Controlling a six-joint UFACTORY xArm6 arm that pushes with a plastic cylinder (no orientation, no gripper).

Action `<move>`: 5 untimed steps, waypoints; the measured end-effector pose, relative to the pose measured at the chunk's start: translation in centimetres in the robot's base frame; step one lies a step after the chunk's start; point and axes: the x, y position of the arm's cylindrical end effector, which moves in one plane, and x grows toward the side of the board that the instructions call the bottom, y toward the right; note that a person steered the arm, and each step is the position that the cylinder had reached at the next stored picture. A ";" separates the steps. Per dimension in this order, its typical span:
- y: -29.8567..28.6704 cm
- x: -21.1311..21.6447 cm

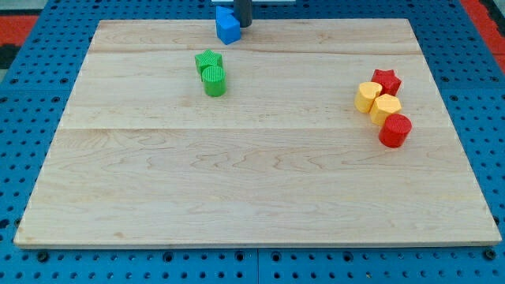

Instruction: Separate the blue cube from the blue triangle

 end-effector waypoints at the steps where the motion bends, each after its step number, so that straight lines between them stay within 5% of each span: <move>1: -0.6 -0.1; 3: -4.8 0.0; 5: -0.8 1.6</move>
